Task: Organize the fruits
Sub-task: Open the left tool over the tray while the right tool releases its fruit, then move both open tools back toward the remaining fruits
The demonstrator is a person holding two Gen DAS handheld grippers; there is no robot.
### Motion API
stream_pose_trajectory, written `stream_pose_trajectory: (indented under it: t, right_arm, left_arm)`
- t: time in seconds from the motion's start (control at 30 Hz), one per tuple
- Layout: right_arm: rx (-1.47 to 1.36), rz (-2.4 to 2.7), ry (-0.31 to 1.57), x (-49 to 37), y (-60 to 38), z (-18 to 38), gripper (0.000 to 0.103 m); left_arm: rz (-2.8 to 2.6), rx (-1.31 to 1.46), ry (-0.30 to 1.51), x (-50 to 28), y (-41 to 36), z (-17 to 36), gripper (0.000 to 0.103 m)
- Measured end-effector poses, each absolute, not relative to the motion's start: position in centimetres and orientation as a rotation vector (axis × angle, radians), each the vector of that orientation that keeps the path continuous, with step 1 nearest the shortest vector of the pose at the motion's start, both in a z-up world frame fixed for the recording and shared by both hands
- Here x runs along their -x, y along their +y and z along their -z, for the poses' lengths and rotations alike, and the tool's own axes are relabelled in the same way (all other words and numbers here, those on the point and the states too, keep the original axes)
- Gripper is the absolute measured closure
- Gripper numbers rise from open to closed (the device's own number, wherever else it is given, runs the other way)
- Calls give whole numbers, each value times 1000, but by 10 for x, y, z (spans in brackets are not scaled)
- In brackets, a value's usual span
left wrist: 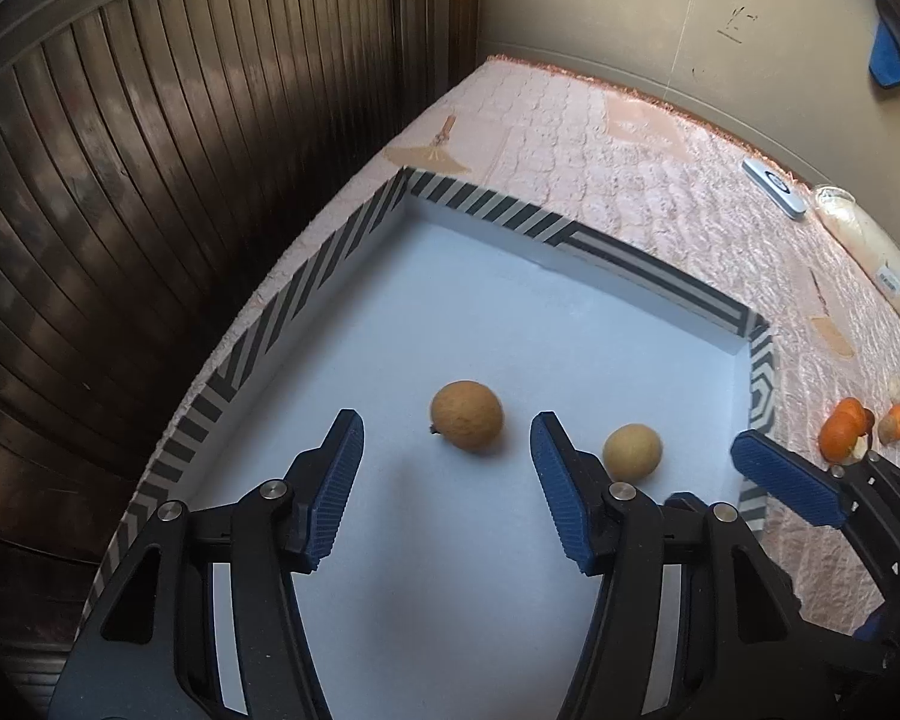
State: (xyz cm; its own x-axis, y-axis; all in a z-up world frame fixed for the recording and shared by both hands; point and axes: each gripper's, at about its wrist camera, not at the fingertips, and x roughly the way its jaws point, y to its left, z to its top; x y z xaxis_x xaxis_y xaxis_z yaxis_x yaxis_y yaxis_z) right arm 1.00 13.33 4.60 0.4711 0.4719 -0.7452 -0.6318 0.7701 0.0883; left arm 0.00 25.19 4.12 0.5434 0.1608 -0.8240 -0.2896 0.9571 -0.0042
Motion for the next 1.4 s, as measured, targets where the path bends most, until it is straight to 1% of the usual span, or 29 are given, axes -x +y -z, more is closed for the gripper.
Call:
stream_pose_trajectory:
  t: [0.27,0.53,0.73,1.0,1.4]
  right_arm:
    - [150,-597,781,13,82,-66,60]
    - [103,-501,756,29,20,-67,60]
    - [62,-408,764,35,-34,-65,60]
    - [17,-319,779,39,-90,-58,60]
    - [-9,-293,815,26,-113,-45,60]
  left_arm:
    - [-219,111,890,20,213,-64,45]
    - [-104,44,862,32,149,-74,45]
    - [-32,15,869,32,108,-71,45]
    - [30,-19,876,25,73,-60,45]
    - [112,-37,927,-2,44,-35,45]
